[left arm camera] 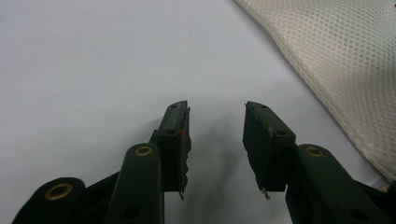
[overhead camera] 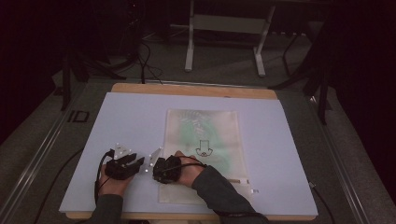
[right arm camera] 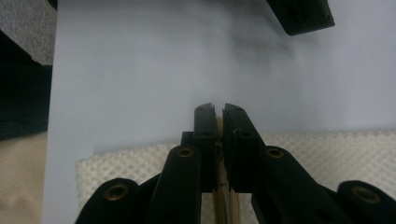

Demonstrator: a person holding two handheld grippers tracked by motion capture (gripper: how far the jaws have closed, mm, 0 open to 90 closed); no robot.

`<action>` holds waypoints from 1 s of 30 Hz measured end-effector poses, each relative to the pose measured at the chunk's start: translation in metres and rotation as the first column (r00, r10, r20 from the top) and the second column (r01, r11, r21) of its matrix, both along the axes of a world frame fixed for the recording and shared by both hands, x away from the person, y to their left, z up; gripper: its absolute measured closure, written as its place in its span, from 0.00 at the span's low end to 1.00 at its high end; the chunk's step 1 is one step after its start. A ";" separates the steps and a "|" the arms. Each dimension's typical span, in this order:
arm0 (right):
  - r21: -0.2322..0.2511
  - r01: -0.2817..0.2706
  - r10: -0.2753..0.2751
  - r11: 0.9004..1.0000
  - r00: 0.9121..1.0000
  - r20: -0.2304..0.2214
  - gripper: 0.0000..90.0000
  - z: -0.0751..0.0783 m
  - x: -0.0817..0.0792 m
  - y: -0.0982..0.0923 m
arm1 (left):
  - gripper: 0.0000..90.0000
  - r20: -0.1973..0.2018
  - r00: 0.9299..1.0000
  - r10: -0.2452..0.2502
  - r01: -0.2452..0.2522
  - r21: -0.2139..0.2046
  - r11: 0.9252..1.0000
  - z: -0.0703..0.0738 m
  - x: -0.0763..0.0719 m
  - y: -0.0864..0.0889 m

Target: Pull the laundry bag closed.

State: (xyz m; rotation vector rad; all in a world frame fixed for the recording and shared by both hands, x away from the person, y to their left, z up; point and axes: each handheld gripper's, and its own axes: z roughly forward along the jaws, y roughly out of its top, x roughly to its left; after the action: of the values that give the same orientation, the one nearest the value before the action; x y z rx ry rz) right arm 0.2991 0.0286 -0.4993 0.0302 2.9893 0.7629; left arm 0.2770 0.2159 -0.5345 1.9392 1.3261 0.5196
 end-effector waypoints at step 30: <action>0.027 0.007 -0.007 1.000 1.000 -0.001 0.90 0.004 0.001 0.001 | 0.67 0.003 1.000 -0.026 0.026 0.001 1.000 0.001 -0.002 -0.003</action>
State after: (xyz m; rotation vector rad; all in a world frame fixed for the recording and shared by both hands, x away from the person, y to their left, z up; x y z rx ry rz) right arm 0.3000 0.0298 -0.4955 0.0418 2.9788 0.8021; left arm 0.2755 0.2128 -0.5335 1.9525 1.2974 0.5105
